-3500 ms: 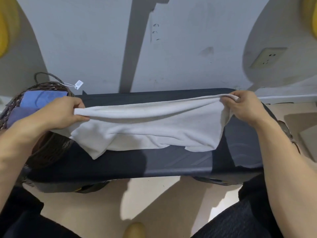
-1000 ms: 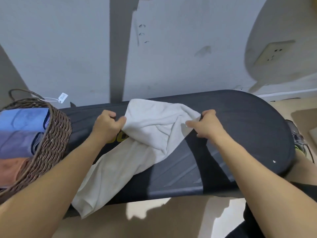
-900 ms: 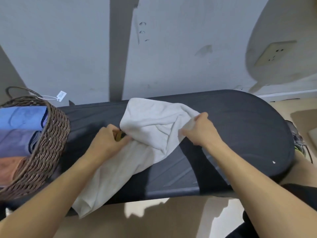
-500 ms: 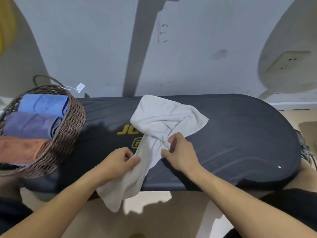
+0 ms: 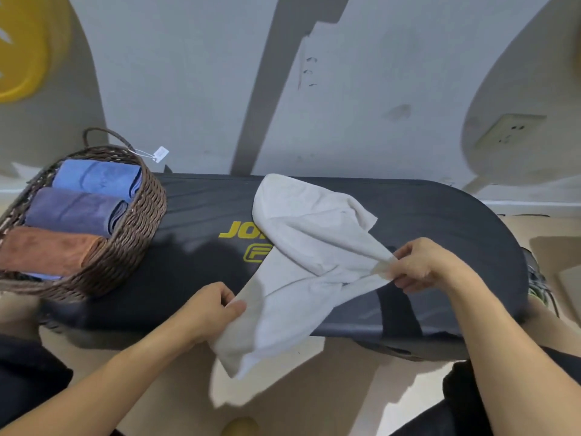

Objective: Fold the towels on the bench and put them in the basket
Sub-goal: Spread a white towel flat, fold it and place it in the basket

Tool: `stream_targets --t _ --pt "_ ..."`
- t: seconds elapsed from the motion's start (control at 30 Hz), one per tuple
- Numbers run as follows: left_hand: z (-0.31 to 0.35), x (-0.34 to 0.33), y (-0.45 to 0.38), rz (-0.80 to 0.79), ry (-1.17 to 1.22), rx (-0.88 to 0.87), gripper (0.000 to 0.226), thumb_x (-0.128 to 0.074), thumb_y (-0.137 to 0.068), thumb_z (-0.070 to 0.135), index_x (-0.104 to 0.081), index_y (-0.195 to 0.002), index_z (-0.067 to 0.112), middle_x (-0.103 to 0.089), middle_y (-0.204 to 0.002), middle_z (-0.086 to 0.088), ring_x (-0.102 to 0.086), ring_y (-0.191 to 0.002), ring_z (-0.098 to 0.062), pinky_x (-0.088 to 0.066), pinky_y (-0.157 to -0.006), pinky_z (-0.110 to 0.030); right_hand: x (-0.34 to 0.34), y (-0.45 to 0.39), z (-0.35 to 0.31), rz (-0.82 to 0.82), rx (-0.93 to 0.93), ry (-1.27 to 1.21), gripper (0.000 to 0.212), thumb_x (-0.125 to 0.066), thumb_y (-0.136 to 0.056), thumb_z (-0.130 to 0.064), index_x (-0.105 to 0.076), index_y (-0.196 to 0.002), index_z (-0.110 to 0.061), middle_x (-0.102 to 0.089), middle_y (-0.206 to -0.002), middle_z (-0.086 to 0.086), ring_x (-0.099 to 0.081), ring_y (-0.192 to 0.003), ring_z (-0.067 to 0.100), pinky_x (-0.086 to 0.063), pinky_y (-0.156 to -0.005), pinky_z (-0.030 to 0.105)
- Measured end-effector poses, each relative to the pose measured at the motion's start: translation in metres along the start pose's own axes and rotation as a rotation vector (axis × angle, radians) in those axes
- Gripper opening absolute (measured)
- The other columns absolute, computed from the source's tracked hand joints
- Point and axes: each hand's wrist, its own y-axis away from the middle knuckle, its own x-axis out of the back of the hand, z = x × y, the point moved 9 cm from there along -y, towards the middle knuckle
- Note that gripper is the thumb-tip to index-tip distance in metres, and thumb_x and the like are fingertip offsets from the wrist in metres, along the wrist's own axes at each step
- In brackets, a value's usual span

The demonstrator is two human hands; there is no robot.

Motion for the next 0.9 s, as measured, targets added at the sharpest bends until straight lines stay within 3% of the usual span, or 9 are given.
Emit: stream_targets --t 0.1,0.17,0.27,0.37,0.5,0.6,0.7,0.8,0.9 --pt "0.006 0.001 0.011 -0.041 -0.024 -0.05 0.018 -0.069 -0.085 0.03 -0.06 -0.088 0.015 -0.068 -0.078 0.003 -0.058 -0.06 -0.007 -0.042 -0.049 -0.02 0.012 0.018 -0.009 0.254 0.075 0.311 0.029 -0.077 -0.075 -0.02 -0.06 -0.099 -0.015 -0.072 -0.085 0.009 -0.069 -0.077 0.026 -0.054 -0.063 0.033" --pt "0.017 0.007 0.021 -0.026 0.058 -0.122 0.019 -0.071 -0.084 0.028 -0.057 -0.091 0.018 -0.069 -0.072 0.001 -0.058 -0.053 -0.005 -0.042 -0.047 -0.018 0.002 0.049 -0.04 0.383 0.339 0.375 0.024 -0.075 -0.076 -0.03 -0.06 -0.091 -0.021 -0.069 -0.089 0.0 -0.064 -0.08 0.021 -0.049 -0.067 0.031" --pt "0.041 0.012 0.043 -0.089 0.336 -0.267 0.02 -0.069 -0.09 0.025 -0.054 -0.102 0.03 -0.074 -0.074 -0.01 -0.067 -0.061 -0.023 -0.051 -0.056 -0.032 -0.057 0.112 -0.08 0.03 0.695 0.059 0.024 -0.08 -0.078 -0.036 -0.064 -0.081 -0.019 -0.069 -0.079 -0.01 -0.065 -0.074 0.006 -0.052 -0.068 0.024" --pt "0.056 0.014 0.064 -0.165 0.546 -0.373 0.014 -0.063 -0.096 0.019 -0.062 -0.103 0.03 -0.069 -0.076 -0.023 -0.058 -0.059 -0.031 -0.047 -0.06 -0.048 -0.124 0.175 -0.093 -0.436 0.782 -0.045 0.032 -0.084 -0.074 -0.041 -0.064 -0.089 -0.021 -0.069 -0.087 -0.001 -0.063 -0.079 0.007 -0.052 -0.074 0.019" --pt "0.05 0.02 0.08 -0.146 0.664 -0.356 0.009 -0.065 -0.094 0.015 -0.072 -0.094 0.022 -0.069 -0.084 -0.022 -0.06 -0.068 -0.032 -0.045 -0.06 -0.071 -0.152 0.2 -0.088 -0.24 0.832 0.049 0.059 -0.087 -0.057 -0.056 -0.048 -0.096 -0.035 -0.06 -0.099 -0.013 -0.06 -0.092 0.008 -0.054 -0.079 0.03" --pt "0.043 0.02 0.088 -0.162 0.732 -0.354 0.018 -0.071 -0.082 0.023 -0.071 -0.099 0.023 -0.07 -0.09 -0.022 -0.059 -0.074 -0.038 -0.04 -0.062 -0.079 -0.16 0.205 -0.085 -0.138 0.856 -0.103 0.048 -0.086 -0.066 -0.042 -0.048 -0.094 -0.034 -0.061 -0.093 -0.011 -0.061 -0.088 0.012 -0.055 -0.078 0.037" --pt "0.045 0.018 0.094 -0.191 0.623 -0.406 0.024 -0.072 -0.077 0.028 -0.072 -0.102 0.03 -0.071 -0.084 -0.01 -0.061 -0.074 -0.032 -0.044 -0.07 -0.075 -0.161 0.195 -0.08 -0.141 0.776 -0.258 0.029 -0.082 -0.077 -0.019 -0.058 -0.09 -0.027 -0.061 -0.088 -0.001 -0.061 -0.075 0.022 -0.055 -0.075 0.044" --pt "0.047 0.017 0.097 -0.257 0.409 -0.47 0.038 -0.073 -0.071 0.04 -0.068 -0.108 0.043 -0.066 -0.083 -0.007 -0.063 -0.072 -0.025 -0.055 -0.071 -0.062 -0.158 0.186 -0.078 -0.203 0.716 -0.308 0.015 -0.08 -0.083 -0.014 -0.069 -0.092 -0.021 -0.06 -0.077 -0.004 -0.053 -0.062 0.013 -0.049 -0.061 0.027" --pt "0.047 0.023 0.103 -0.21 0.069 -0.608 0.057 -0.08 -0.066 0.041 -0.059 -0.117 0.055 -0.051 -0.103 0.023 -0.062 -0.09 -0.009 -0.058 -0.08 -0.03 -0.154 0.183 -0.079 -0.299 0.666 -0.443 0.011 -0.073 -0.088 -0.009 -0.072 -0.097 -0.004 -0.057 -0.073 0.01 -0.053 -0.067 0.017 -0.044 -0.063 0.023"
